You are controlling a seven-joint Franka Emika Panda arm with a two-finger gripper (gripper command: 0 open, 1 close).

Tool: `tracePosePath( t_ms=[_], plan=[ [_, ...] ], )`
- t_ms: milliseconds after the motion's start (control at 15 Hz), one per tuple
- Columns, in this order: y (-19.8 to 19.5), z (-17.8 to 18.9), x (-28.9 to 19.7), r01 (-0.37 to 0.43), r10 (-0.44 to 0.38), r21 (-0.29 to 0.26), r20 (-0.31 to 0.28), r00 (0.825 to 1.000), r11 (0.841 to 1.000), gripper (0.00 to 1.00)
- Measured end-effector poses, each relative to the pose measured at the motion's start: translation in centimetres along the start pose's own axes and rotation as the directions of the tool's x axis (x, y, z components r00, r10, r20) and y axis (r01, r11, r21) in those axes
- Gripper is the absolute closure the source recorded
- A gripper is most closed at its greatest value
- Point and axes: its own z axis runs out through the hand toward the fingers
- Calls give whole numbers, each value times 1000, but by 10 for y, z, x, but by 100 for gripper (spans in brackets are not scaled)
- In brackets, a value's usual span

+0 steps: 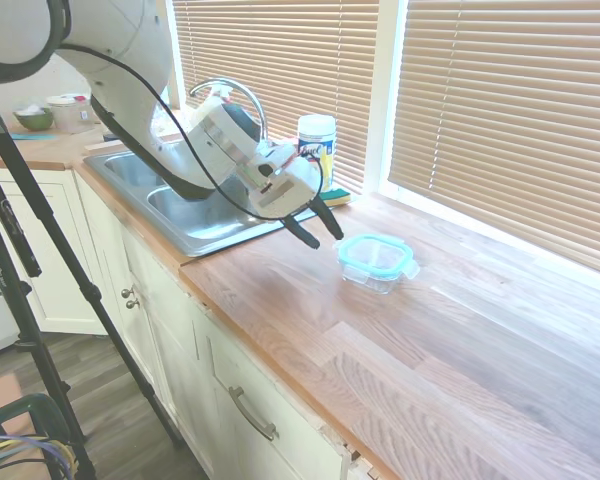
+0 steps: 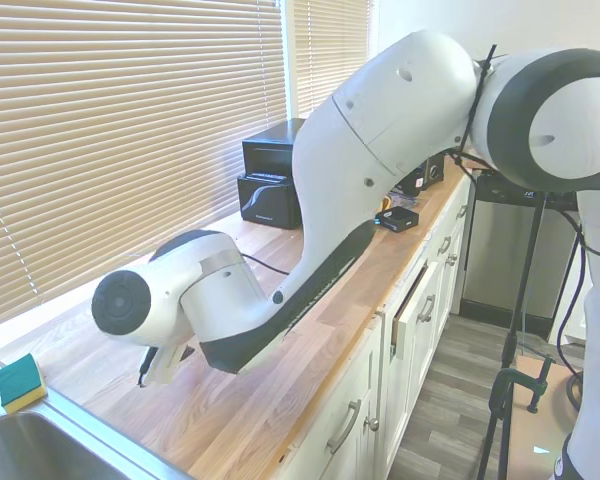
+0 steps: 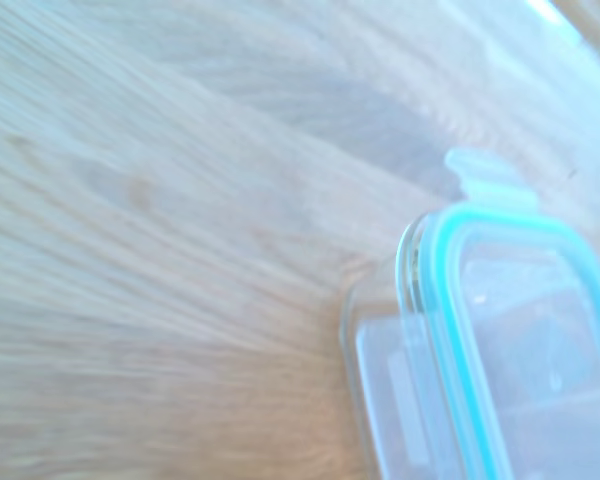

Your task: Uncover the lid of the food container

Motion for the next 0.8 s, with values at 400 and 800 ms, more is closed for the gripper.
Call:
tracePosePath(
  t_ms=[400,800],
  plan=[
    [-10,11,-22,95,-101,-71,-87,991,993,0],
    [-19,11,-41,99,-109,-81,-126,986,992,100]
  ],
)
